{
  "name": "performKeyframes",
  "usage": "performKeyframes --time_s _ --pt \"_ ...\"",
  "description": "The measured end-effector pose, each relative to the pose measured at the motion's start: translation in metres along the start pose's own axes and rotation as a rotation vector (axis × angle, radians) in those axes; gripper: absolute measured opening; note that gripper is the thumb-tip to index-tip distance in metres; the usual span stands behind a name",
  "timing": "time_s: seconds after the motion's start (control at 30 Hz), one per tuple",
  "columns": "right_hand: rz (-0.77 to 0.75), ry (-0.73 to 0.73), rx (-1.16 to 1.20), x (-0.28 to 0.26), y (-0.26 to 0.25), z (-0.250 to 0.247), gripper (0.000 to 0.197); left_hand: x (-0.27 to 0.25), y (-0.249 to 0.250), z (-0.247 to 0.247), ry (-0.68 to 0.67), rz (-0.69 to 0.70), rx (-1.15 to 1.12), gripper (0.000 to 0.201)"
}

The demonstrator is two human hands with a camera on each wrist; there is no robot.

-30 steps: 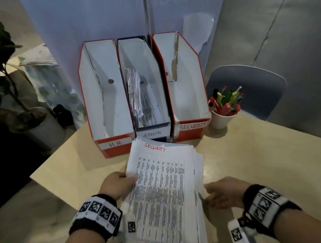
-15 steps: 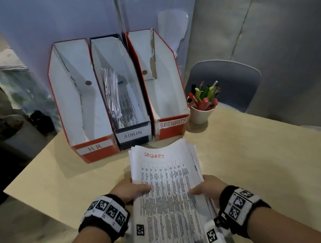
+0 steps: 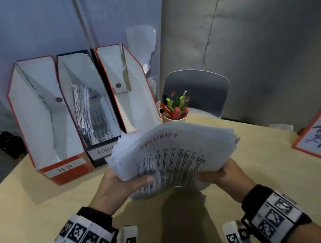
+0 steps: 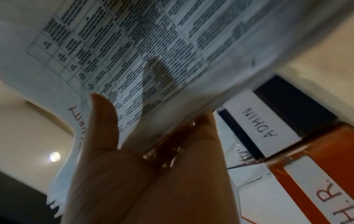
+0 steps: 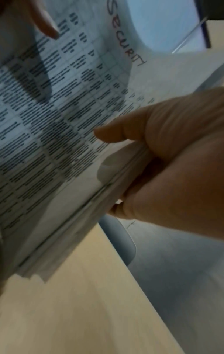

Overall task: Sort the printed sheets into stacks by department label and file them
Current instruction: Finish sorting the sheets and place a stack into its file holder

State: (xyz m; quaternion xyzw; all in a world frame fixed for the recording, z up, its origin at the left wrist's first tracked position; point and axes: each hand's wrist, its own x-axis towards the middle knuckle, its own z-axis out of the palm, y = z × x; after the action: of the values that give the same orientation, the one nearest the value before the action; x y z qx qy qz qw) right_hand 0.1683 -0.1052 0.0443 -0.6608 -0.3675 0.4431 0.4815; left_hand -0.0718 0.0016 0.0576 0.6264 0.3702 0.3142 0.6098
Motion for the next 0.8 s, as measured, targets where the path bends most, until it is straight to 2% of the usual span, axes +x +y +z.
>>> performKeyframes --time_s 0.07,0.13,0.23,0.33,0.37,0.43,0.5,0.53,0.57,0.6,0.67,0.73,0.8 --pt "0.037 -0.005 -0.016 -0.001 0.009 0.005 0.040 -0.001 -0.006 0.004 -0.056 0.033 0.076 0.072" --pt "0.036 -0.011 -0.035 0.002 0.018 0.008 0.038 0.001 -0.012 0.005 -0.079 0.025 0.176 0.074" --pt "0.080 0.028 0.008 0.012 0.026 0.008 0.032 0.005 -0.017 0.001 -0.048 -0.071 0.244 0.056" --pt "0.137 0.105 -0.011 0.022 0.037 0.006 0.029 0.011 -0.016 0.007 0.042 -0.094 0.325 0.061" --pt "0.167 0.165 -0.054 0.025 0.044 0.004 0.035 0.012 -0.015 0.010 0.070 -0.068 0.283 0.058" --pt "0.282 0.273 -0.110 0.025 0.053 -0.001 0.058 0.012 -0.017 0.014 0.105 -0.060 0.156 0.048" --pt "0.410 0.254 -0.005 0.023 0.063 -0.005 0.083 0.015 -0.024 0.016 0.173 -0.131 0.081 0.039" --pt "0.462 0.186 0.117 0.022 0.066 -0.007 0.085 0.017 -0.028 0.018 0.202 -0.170 -0.029 0.032" --pt "0.504 0.103 0.270 0.019 0.065 -0.007 0.078 0.019 -0.030 0.021 0.236 -0.220 -0.168 0.026" --pt "0.526 0.036 0.430 0.015 0.060 -0.006 0.061 0.020 -0.031 0.026 0.233 -0.273 -0.297 0.022" --pt "0.524 -0.031 0.663 0.011 0.053 -0.006 0.035 0.021 -0.031 0.037 0.202 -0.330 -0.411 0.022" --pt "0.469 -0.037 0.766 0.010 0.050 -0.009 0.033 0.018 -0.034 0.046 0.165 -0.358 -0.471 0.027" --pt "0.434 -0.026 0.746 0.010 0.049 -0.016 0.030 0.011 -0.037 0.047 0.142 -0.364 -0.550 0.039"
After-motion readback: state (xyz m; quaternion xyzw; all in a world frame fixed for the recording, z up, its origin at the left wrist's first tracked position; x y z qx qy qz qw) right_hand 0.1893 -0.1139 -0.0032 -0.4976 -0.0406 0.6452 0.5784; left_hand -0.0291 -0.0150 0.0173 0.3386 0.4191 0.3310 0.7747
